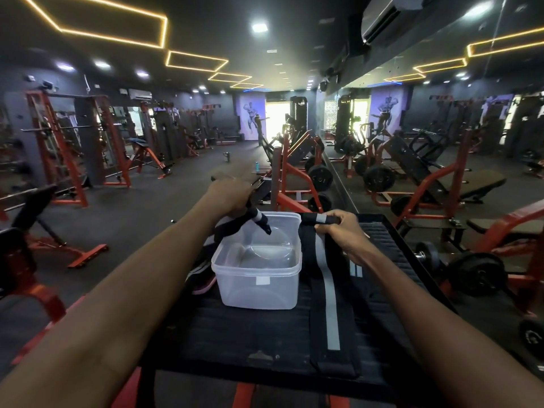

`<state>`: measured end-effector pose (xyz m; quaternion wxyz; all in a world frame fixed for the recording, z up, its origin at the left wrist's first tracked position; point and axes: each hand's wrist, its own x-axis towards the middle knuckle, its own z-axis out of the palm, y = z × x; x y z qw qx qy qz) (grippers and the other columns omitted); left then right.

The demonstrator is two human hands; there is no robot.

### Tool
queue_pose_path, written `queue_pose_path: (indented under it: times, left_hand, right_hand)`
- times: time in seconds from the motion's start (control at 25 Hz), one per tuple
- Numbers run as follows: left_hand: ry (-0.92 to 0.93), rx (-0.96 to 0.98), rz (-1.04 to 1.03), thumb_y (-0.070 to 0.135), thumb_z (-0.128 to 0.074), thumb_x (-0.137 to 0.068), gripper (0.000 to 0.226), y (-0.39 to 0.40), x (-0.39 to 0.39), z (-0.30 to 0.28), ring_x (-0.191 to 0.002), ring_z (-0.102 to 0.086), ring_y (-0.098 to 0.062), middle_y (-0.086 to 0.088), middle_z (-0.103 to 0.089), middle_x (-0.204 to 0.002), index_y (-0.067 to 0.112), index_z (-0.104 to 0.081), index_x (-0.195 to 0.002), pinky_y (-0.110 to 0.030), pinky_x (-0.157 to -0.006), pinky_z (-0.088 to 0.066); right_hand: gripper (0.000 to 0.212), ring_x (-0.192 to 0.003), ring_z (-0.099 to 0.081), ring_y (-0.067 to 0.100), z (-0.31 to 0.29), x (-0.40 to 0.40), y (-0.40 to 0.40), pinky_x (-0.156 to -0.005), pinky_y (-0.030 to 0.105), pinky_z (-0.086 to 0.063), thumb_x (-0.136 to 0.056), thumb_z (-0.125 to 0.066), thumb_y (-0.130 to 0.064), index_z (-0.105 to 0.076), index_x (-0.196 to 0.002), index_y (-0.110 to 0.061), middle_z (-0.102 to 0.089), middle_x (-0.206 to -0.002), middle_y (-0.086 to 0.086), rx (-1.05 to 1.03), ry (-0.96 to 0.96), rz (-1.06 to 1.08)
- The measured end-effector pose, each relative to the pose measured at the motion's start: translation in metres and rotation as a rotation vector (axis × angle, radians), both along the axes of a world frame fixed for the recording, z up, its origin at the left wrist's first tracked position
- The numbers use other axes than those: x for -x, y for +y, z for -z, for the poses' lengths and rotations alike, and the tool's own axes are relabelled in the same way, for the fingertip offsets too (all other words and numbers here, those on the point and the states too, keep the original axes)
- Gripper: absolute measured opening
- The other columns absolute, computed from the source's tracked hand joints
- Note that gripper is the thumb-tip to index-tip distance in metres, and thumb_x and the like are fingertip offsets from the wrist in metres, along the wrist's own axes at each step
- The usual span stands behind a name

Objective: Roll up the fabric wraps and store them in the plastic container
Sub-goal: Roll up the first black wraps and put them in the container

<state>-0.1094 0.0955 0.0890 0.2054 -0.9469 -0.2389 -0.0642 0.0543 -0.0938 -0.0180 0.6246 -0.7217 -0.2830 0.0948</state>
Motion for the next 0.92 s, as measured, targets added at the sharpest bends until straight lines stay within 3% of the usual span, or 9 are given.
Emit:
queue_pose_path:
  times: [0.32,0.48,0.6,0.76,0.84,0.92]
  left_hand:
    - [-0.08,-0.14,0.132,0.027,-0.058,-0.092,0.024,-0.041,0.01,-0.059,-0.099,-0.064,-0.033,-0.013,-0.064,-0.109,0.014,-0.066,-0.109,-0.035,-0.066,-0.041]
    - [-0.13,-0.112,0.173,0.038,-0.064,-0.092,0.03,-0.075,0.003,-0.074,-0.079,-0.057,-0.028,-0.01,-0.064,-0.1,0.011,-0.067,-0.104,-0.035,-0.06,-0.039]
    - [-0.162,0.023,0.228,0.037,-0.065,-0.091,0.029,-0.109,0.003,-0.092,-0.079,-0.053,-0.025,-0.009,-0.06,-0.099,0.012,-0.068,-0.105,-0.035,-0.065,-0.043]
    - [-0.167,0.194,0.374,0.018,-0.055,-0.095,0.024,-0.155,0.001,-0.126,-0.084,-0.055,-0.026,-0.008,-0.055,-0.102,0.012,-0.066,-0.115,-0.032,-0.07,-0.044]
    - [-0.158,0.214,0.446,0.01,-0.047,-0.094,0.023,-0.173,-0.003,-0.137,-0.085,-0.056,-0.025,-0.007,-0.059,-0.099,0.014,-0.066,-0.106,-0.03,-0.067,-0.042]
    - [-0.181,0.281,0.49,0.007,-0.046,-0.093,0.019,-0.181,-0.012,-0.135,-0.077,-0.058,-0.023,-0.005,-0.062,-0.09,0.017,-0.062,-0.089,-0.028,-0.059,-0.044]
  right_hand:
    - [0.015,-0.079,-0.064,0.019,-0.001,0.002,0.0,-0.076,0.037,-0.054,-0.079,-0.074,-0.001,-0.069,-0.092,-0.006,-0.07,-0.087,0.011,0.05,-0.078,0.001]
    - [0.013,-0.079,-0.062,0.016,-0.005,0.005,-0.001,-0.073,0.03,-0.05,-0.082,-0.073,-0.004,-0.069,-0.095,-0.006,-0.068,-0.088,0.008,0.062,-0.13,-0.024]
    - [0.006,-0.073,-0.06,0.015,-0.005,0.002,-0.007,-0.066,0.028,-0.046,-0.086,-0.072,-0.012,-0.067,-0.089,-0.01,-0.064,-0.081,0.005,0.068,-0.144,-0.043]
    - [0.011,-0.069,-0.06,0.018,-0.005,0.002,-0.018,-0.063,0.029,-0.043,-0.088,-0.072,-0.018,-0.066,-0.085,-0.009,-0.06,-0.07,0.001,-0.004,-0.1,-0.039]
    - [0.011,-0.078,-0.071,0.021,-0.006,0.004,-0.026,-0.067,0.028,-0.048,-0.092,-0.064,-0.011,-0.063,-0.081,-0.007,-0.066,-0.067,0.0,-0.094,-0.026,-0.015]
    - [0.007,-0.086,-0.072,0.026,-0.006,0.004,-0.032,-0.07,0.029,-0.051,-0.092,-0.061,-0.006,-0.064,-0.086,-0.003,-0.073,-0.077,0.007,-0.145,0.062,-0.009]
